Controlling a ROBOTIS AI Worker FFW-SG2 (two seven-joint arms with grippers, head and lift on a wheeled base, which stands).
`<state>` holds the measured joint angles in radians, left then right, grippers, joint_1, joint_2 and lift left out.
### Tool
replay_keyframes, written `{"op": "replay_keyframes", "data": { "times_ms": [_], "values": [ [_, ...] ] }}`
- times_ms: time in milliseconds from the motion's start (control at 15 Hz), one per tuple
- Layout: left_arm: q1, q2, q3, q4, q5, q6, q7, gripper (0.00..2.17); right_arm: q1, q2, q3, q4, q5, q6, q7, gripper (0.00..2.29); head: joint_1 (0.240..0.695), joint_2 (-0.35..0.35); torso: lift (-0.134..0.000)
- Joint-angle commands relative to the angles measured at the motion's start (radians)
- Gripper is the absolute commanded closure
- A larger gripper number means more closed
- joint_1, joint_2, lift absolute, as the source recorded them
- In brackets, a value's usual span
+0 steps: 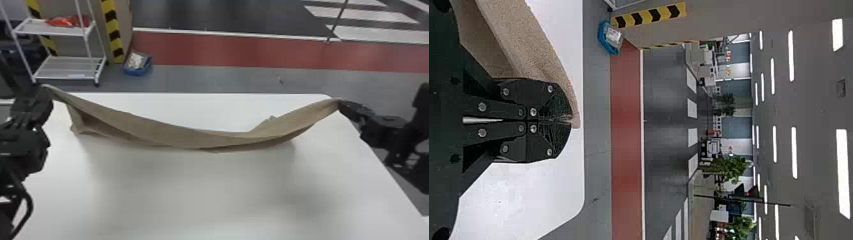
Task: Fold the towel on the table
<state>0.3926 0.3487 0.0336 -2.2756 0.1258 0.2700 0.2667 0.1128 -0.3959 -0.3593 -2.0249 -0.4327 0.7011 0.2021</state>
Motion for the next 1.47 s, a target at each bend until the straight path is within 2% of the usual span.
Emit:
{"op": "replay_keyframes", "data": {
  "times_ms": [0, 133, 200, 400, 600, 867, 1067, 1133, 1200, 1267, 1400],
  "values": [
    [-0.150, 0.012, 0.003, 0.111, 0.048, -0.001, -0.007, 1.65, -0.156, -0.006, 0.063, 0.157, 0.032, 0.004, 0.000, 1.40, 0.662, -0.118, -0.128],
    [-0.278, 0.026, -0.003, 0.215, 0.066, 0.009, -0.007, 1.65, -0.274, -0.006, 0.114, 0.284, 0.055, -0.011, 0.011, 1.40, 0.615, -0.098, -0.128],
    [-0.339, 0.039, -0.014, 0.268, 0.075, 0.012, -0.009, 1.65, -0.326, -0.014, 0.138, 0.342, 0.058, -0.042, 0.011, 1.40, 0.600, -0.089, -0.128],
    [-0.482, 0.050, -0.066, 0.412, 0.086, -0.004, -0.020, 1.65, -0.464, -0.050, 0.258, 0.500, 0.098, -0.168, 0.011, 1.40, 0.550, -0.064, -0.128],
    [-0.623, 0.041, -0.161, 0.559, 0.078, -0.071, -0.032, 1.65, -0.573, -0.067, 0.347, 0.621, 0.109, -0.272, 0.014, 1.40, 0.491, -0.053, -0.128],
    [-0.753, 0.024, -0.204, 0.663, 0.086, -0.108, -0.060, 1.65, -0.659, -0.070, 0.378, 0.692, 0.091, -0.361, 0.014, 1.40, 0.423, -0.063, -0.128],
    [-0.701, 0.032, -0.188, 0.619, 0.091, -0.108, -0.081, 1.65, -0.611, -0.086, 0.378, 0.649, 0.057, -0.352, 0.025, 1.40, 0.377, -0.073, -0.128],
    [-0.638, 0.033, -0.169, 0.574, 0.100, -0.108, -0.090, 1.65, -0.555, -0.107, 0.372, 0.600, 0.048, -0.340, 0.025, 1.39, 0.377, -0.073, -0.128],
    [-0.590, 0.038, -0.153, 0.547, 0.100, -0.108, -0.098, 1.65, -0.496, -0.133, 0.353, 0.557, 0.048, -0.340, 0.026, 1.39, 0.383, -0.073, -0.128],
    [-0.526, 0.039, -0.127, 0.507, 0.100, -0.108, -0.107, 1.65, -0.426, -0.144, 0.321, 0.512, 0.048, -0.340, 0.039, 1.39, 0.395, -0.072, -0.128],
    [-0.429, 0.041, -0.093, 0.464, 0.100, -0.136, -0.116, 1.65, -0.300, -0.152, 0.252, 0.433, 0.009, -0.340, 0.045, 1.39, 0.459, -0.080, -0.128]
  ]
}}
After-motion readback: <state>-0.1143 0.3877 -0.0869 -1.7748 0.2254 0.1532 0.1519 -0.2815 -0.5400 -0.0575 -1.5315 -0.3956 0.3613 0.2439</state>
